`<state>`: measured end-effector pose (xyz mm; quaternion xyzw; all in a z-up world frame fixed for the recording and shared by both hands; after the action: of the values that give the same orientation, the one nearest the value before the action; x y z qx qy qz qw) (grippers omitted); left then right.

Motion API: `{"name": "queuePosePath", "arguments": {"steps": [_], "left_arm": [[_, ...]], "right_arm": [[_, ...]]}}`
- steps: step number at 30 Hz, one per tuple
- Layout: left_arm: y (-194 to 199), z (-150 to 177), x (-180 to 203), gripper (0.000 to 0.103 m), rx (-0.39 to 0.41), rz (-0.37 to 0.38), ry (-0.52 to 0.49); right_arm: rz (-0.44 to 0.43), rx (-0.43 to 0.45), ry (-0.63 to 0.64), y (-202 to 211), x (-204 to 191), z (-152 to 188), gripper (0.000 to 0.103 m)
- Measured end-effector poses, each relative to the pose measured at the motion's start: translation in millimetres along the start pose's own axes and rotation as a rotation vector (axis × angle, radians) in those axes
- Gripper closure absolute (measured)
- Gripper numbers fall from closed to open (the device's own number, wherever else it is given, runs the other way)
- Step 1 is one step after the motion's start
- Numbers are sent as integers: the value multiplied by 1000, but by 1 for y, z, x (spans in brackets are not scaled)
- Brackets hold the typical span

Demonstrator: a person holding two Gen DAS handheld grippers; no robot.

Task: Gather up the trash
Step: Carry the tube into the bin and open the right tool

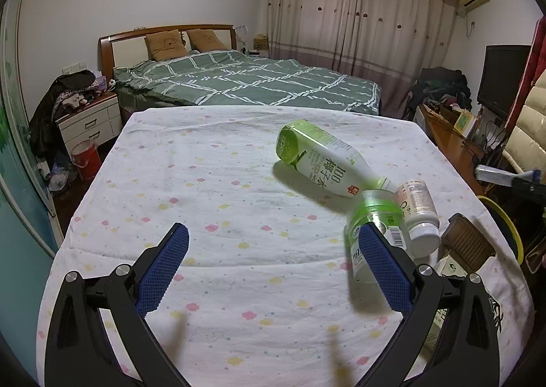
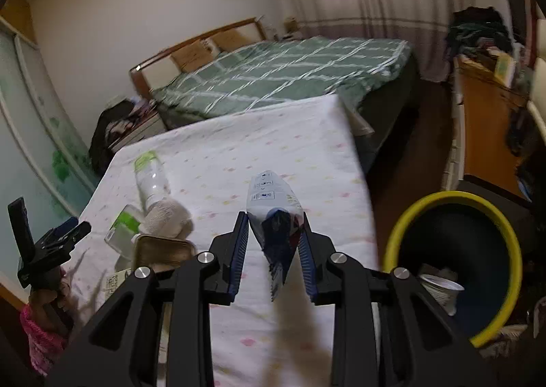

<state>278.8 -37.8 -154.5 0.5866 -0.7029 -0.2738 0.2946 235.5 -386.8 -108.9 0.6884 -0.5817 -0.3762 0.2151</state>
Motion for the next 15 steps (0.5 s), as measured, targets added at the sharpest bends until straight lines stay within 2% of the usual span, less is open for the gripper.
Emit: {"name": "queuePosePath", "arguments": {"steps": [6,12,15], "left_arm": [[0,0,0,5,2,-5,-8],[0,-1,1,5,1,-11,-17],[0,-1,1,5,-1,-11,-16]], "right_arm": [[159,33,-115,20,63,13,75],[275,-18,-246,8,135,26,75],[323,-34,-314,-1,162,32,69]]}}
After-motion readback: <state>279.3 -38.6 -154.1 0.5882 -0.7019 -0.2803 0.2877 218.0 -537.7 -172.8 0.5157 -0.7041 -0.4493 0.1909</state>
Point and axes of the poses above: each gripper's, at about its wrist camera, not at the fingertips, and y roughly against the way its jaws point, x to its right, z to its underside, the point moved 5 cm from there along -y, roughly the way its jaws point, and after that the axes turned 10 degrees about -x, right-handed, at the moved point
